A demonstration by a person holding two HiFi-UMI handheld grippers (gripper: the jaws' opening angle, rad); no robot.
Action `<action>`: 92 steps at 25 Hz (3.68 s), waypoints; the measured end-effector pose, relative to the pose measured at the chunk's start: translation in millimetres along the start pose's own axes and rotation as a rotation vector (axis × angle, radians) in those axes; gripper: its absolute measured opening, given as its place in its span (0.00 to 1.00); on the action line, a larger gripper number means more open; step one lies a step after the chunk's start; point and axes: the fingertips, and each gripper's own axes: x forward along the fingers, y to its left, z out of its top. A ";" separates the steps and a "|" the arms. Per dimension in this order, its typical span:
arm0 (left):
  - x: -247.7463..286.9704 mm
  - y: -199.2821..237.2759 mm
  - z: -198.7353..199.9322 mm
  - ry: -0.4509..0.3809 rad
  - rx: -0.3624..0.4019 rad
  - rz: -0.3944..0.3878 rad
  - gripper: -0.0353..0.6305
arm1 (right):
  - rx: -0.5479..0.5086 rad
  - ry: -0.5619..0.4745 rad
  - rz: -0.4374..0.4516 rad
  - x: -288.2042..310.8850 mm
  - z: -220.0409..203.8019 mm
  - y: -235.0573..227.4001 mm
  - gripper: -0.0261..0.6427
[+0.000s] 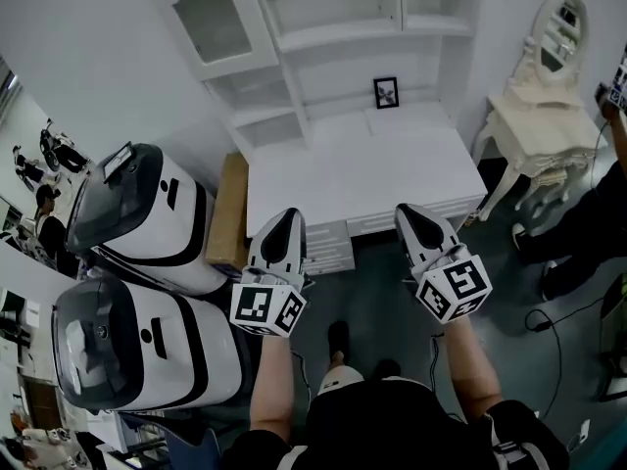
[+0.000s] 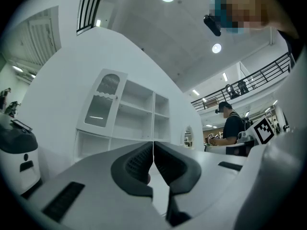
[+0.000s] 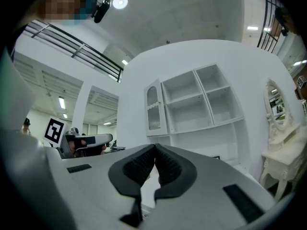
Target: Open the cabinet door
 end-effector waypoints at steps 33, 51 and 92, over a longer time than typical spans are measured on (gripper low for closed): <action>187.3 215.3 88.5 -0.157 0.084 -0.160 0.10 | -0.166 -0.081 -0.067 276.8 89.8 5.1 0.06; 328.3 242.3 162.1 -0.234 0.222 -0.049 0.22 | -0.244 -0.156 0.085 380.1 169.3 -77.8 0.06; 475.8 315.4 268.5 -0.350 0.414 0.166 0.31 | -0.244 -0.191 0.154 440.1 191.1 -160.8 0.06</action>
